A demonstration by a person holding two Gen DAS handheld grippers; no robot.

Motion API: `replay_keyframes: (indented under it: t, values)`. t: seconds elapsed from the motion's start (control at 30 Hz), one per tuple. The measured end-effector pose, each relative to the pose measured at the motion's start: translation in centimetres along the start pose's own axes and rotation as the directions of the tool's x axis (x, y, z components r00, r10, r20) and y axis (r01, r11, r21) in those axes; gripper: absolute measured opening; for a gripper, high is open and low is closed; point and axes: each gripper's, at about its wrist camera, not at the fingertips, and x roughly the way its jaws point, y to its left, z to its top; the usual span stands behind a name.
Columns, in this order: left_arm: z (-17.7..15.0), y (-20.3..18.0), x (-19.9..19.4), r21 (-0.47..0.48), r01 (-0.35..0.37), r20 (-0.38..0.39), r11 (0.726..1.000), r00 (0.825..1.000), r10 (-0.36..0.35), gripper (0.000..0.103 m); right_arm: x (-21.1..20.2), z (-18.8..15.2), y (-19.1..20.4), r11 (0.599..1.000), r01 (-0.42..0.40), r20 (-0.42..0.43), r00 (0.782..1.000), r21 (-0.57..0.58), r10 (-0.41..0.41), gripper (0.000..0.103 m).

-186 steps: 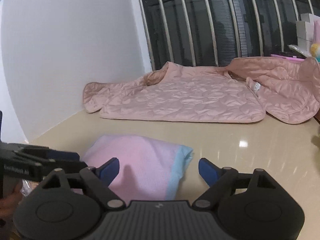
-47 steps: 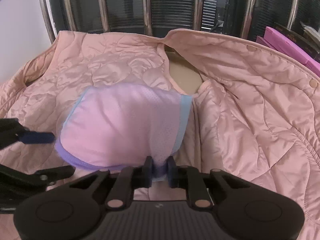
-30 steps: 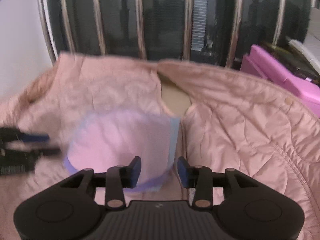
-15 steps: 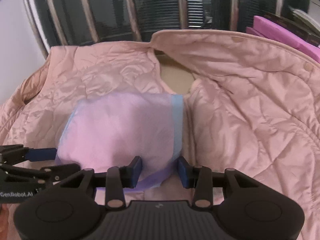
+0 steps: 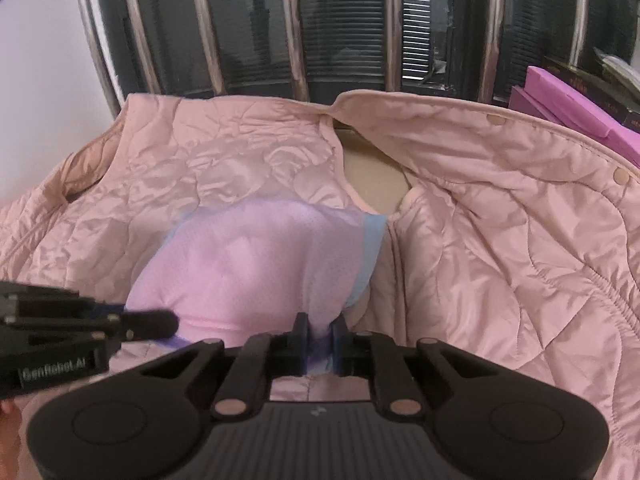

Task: Fold clothes
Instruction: 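Press the bundle onto the jacket with both tools and release it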

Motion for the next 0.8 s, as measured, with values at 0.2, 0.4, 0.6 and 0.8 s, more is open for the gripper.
replay_keyframes:
  t: [0.2,0.4,0.6,0.8]
  values:
    - [0.2,0.9,-0.9,0.012,-0.054,0.016,0.998,0.998,0.054,0.04,-0.2,0.0,0.1,0.999,0.045,-0.03,0.999,-0.019,-0.045,0.026]
    - [0.7,1.9,-2.3,-0.07,-0.122,0.11,0.99,0.985,0.13,0.048,-2.6,0.7,-0.8,0.997,0.067,0.132,0.989,0.048,-0.073,0.026]
    - [-0.1,-0.6,-0.4,0.0,-0.049,0.063,0.999,0.997,0.049,0.047,0.2,0.3,-0.5,0.998,0.001,0.115,0.993,0.064,-0.008,0.023]
    - [0.4,-0.1,-1.0,-0.043,-0.053,0.057,0.998,0.997,0.055,0.047,1.1,0.1,-0.6,0.997,0.032,0.049,0.998,0.072,-0.036,0.021]
